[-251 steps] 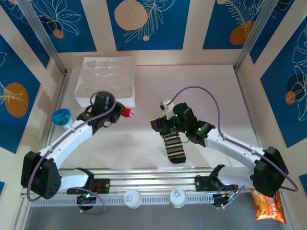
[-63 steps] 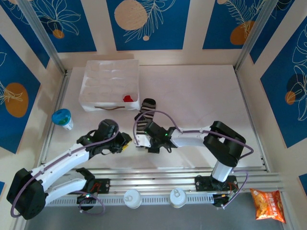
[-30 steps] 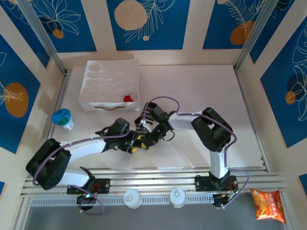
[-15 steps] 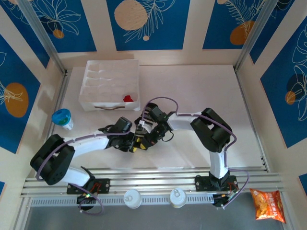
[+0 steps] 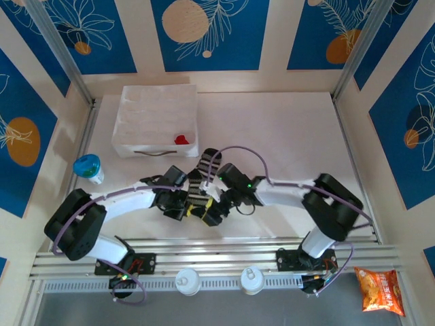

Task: Roll the socks

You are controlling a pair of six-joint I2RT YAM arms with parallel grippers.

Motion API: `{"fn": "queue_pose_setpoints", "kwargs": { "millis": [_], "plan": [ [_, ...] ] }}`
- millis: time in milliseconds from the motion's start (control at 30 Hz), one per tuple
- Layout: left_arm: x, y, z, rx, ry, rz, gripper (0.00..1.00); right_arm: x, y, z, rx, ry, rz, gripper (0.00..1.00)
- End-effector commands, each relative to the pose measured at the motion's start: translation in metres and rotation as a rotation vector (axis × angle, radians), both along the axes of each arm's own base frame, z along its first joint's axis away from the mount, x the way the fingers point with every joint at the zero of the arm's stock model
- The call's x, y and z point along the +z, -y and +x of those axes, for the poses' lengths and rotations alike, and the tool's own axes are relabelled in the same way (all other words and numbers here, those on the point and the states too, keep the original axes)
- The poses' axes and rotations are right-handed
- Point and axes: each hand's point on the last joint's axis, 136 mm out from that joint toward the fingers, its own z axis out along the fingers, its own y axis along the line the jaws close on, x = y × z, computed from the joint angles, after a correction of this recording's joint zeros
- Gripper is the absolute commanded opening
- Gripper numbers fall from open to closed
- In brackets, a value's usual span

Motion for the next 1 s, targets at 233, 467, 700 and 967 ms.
{"fn": "queue_pose_setpoints", "kwargs": {
  "millis": [233, 467, 700, 967],
  "plan": [
    [-0.007, -0.031, -0.017, 0.065, -0.174, 0.098, 0.0, 0.002, -0.015, 0.004, 0.132, 0.508, -0.064, 0.79],
    [-0.009, -0.029, -0.011, 0.077, -0.191, 0.095, 0.0, -0.007, -0.042, 0.012, 0.108, 0.585, -0.109, 0.77],
    [-0.008, -0.028, -0.008, 0.075, -0.192, 0.086, 0.0, -0.023, -0.049, 0.022, 0.051, 0.557, -0.166, 0.61],
    [-0.008, -0.027, -0.007, 0.062, -0.192, 0.077, 0.0, -0.042, -0.038, 0.031, -0.028, 0.494, -0.246, 0.23]
  ]
}}
